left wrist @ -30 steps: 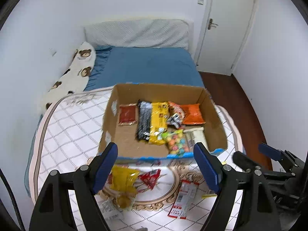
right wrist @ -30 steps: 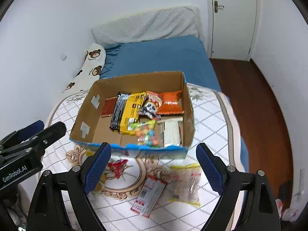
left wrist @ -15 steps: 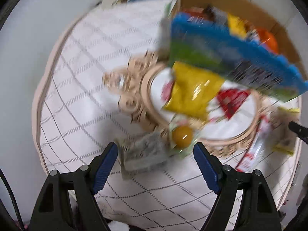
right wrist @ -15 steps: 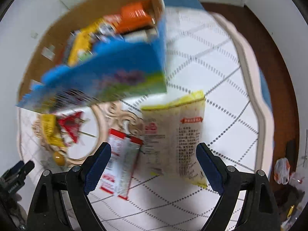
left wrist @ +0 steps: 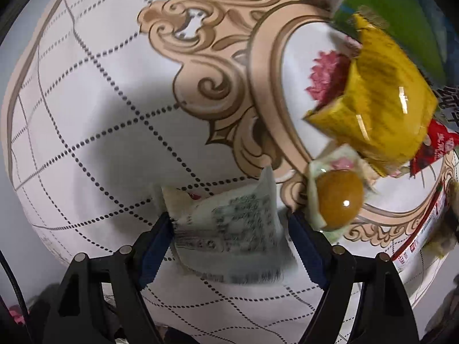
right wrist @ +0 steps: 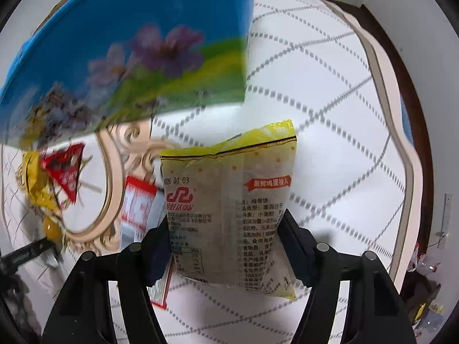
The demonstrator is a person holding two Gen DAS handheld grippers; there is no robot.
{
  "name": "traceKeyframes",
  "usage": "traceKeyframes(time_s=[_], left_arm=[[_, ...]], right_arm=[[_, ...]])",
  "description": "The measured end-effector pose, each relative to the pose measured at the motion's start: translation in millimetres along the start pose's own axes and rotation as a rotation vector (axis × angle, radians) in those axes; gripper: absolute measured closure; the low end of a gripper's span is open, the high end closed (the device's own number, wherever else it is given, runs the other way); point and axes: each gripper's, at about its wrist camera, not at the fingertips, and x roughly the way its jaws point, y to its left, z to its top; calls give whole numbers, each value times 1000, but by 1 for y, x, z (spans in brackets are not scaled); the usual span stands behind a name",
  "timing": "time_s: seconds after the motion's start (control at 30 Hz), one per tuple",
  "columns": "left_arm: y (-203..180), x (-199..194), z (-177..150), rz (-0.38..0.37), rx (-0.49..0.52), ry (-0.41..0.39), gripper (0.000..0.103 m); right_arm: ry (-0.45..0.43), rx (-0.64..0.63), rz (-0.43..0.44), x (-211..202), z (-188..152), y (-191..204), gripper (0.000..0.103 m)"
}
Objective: Organize snacks
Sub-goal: 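Grasp the white bread packet with left tool while right tool grasps yellow bread bag, then carry both bread packets into the box and open both tools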
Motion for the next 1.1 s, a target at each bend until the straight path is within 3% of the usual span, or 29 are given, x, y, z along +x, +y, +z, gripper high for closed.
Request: traceKeyframes(time_s=[0.17, 0.33, 0.47, 0.63, 0.7, 0.8, 0.87, 1.1], left_arm=[[4, 6, -8, -30, 35, -26, 23], [13, 15, -23, -55, 43, 0, 22], [18, 23, -22, -83, 38, 18, 19], [30, 27, -18, -99, 6, 5, 19], [32, 26, -25, -95, 2, -9, 28], [45, 14, -29, -102, 18, -13, 41], [41, 6, -32, -108, 33, -14, 42], [30, -23, -49, -165, 73, -36, 43]], right_arm=[[64, -14, 26, 6, -41, 8, 37], [143, -40, 39, 14, -78, 23, 36], [170, 22, 97, 21, -83, 20, 22], [147, 40, 73, 21, -67, 13, 22], [152, 52, 69, 23, -65, 13, 22], [117, 56, 49, 22, -56, 19, 31], [102, 51, 51, 19, -56, 15, 40], [76, 51, 101, 1, -55, 18, 50]])
